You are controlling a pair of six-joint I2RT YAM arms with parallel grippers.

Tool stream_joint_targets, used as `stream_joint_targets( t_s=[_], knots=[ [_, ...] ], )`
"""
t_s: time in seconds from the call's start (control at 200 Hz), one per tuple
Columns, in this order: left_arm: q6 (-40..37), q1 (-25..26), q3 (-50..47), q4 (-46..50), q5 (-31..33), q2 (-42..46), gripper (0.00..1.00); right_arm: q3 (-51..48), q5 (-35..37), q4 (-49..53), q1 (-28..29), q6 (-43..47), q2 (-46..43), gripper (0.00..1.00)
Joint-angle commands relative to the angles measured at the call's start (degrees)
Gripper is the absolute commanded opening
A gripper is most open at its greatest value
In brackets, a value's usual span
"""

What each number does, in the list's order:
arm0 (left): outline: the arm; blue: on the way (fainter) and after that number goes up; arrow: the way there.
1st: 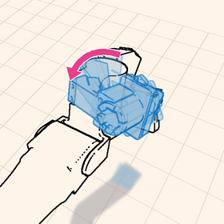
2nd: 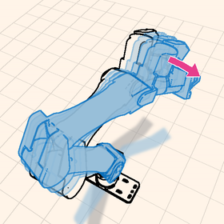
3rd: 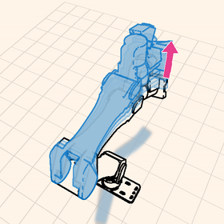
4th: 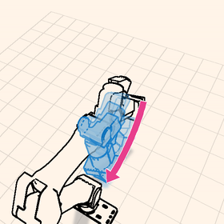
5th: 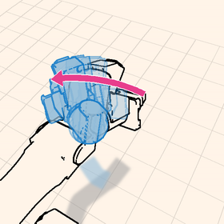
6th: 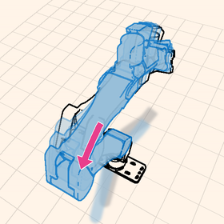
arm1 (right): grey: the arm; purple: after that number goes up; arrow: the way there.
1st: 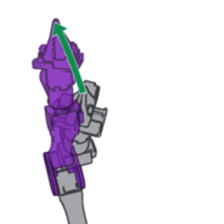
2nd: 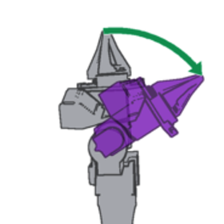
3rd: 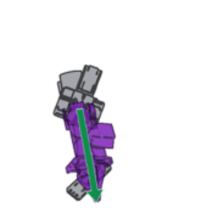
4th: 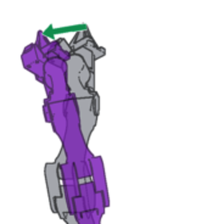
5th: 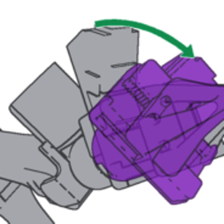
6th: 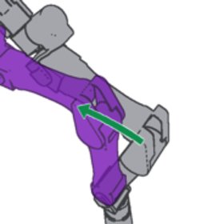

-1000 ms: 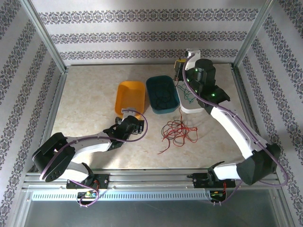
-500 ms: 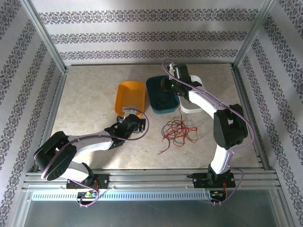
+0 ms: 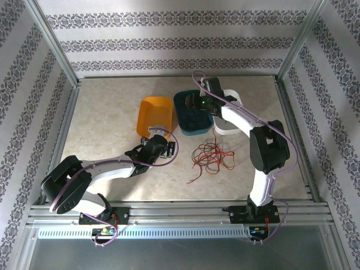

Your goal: Untangle the cables

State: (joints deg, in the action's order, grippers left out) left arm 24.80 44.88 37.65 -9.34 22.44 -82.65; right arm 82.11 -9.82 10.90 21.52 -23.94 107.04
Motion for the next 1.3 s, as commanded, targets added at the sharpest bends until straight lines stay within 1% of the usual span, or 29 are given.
stream_joint_targets(
  t_s=[0.0, 0.08, 0.16, 0.395, 0.455, 0.505, 0.575, 0.64, 0.73, 0.92, 1.025, 1.145, 1.294],
  knots=[
    [-2.28, -0.41, 1.81, 1.13, -1.26, 0.83, 0.94, -2.22, 3.75, -0.13, 0.29, 2.26, -9.5, 0.59],
    [-2.67, -0.41, 2.07, 0.79, -2.25, 0.69, 0.94, -5.56, 5.61, 0.94, 0.24, 3.23, -14.99, 0.61],
    [-3.63, -0.4, 2.29, -0.26, -4.84, 0.24, 0.94, -10.15, 6.49, 2.74, 0.11, 3.63, -20.79, 0.62],
    [-7.91, 0.23, 6.5, -2.26, -18.12, -5.38, 0.92, -26.61, 6.82, 12.77, 0.06, 2.06, -36.44, 0.63],
    [-8.81, 0.64, 8.42, -1.76, -20.48, -7.39, 0.92, -30.32, 6.11, 15.29, -0.23, 1.39, -39.6, 0.65],
    [-9.36, 0.81, 10.02, -1.45, -22.53, -8.94, 0.92, -33.17, 5.81, 17.01, -0.37, 0.6, -41.78, 0.69],
    [-9.95, 1.08, 12.79, 0.0, -23.39, -11.39, 0.91, -36.12, 6.49, 19.23, -0.77, 0.11, -44.13, 0.73],
    [-10.46, 1.25, 14.82, 0.64, -24.51, -13.89, 0.89, -38.52, 7.31, 19.95, -1.4, -1.0, -45.53, 0.74],
    [-11.21, 1.51, 17.89, 1.74, -26.63, -17.53, 0.85, -40.88, 6.37, 19.57, -2.67, -3.17, -46.04, 0.74],
    [-14.9, 3.04, 22.9, 6.34, -30.24, -23.13, 0.83, -41.76, 5.87, 19.09, -3.41, -4.07, -44.55, 0.73],
    [-16.26, 4.0, 24.37, 7.84, -28.0, -25.29, 0.82, -41.52, 5.63, 18.57, -3.65, -4.02, -44.8, 0.73],
    [-14.92, 4.25, 25.02, 6.8, -24.89, -26.67, 0.77, -41.28, 5.09, 18.46, -3.85, -4.0, -45.17, 0.73],
    [-14.23, 4.24, 25.38, 6.29, -24.99, -27.68, 0.7, -41.49, 4.64, 18.64, -3.9, -3.77, -45.66, 0.72]
  ],
)
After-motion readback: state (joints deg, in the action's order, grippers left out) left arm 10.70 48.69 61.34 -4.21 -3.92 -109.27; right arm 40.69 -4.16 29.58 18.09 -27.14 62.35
